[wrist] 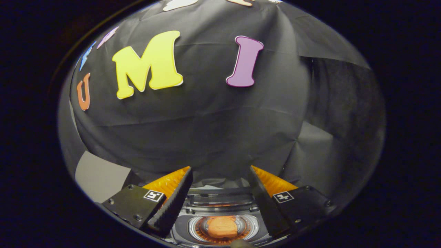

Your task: Put the clothes into the washing machine and then close the washing machine lid.

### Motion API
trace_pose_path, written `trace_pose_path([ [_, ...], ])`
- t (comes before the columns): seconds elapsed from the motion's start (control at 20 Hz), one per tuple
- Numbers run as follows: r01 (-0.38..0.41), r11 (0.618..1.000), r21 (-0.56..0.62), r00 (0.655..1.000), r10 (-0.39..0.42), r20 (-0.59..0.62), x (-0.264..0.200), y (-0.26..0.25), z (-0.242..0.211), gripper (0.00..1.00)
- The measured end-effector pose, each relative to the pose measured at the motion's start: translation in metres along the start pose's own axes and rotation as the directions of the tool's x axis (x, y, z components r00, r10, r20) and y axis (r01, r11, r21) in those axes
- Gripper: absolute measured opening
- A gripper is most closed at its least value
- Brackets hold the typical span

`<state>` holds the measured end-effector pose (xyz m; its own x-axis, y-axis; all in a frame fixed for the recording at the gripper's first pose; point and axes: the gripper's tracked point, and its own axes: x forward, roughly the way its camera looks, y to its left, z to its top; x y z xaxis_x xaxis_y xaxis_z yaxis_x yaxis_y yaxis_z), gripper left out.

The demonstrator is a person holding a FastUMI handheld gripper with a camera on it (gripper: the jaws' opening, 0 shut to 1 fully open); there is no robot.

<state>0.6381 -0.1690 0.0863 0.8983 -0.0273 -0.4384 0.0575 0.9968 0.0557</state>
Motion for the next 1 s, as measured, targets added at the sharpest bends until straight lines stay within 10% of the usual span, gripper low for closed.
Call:
trace_pose_path([
  [0.5,0.062,0.998,-0.009,0.987,-0.063,-0.150,0.055,-0.011,-0.046,1.00],
  [1.0,0.048,0.998,-0.036,0.997,-0.050,-0.057,0.048,-0.014,-0.047,1.00],
])
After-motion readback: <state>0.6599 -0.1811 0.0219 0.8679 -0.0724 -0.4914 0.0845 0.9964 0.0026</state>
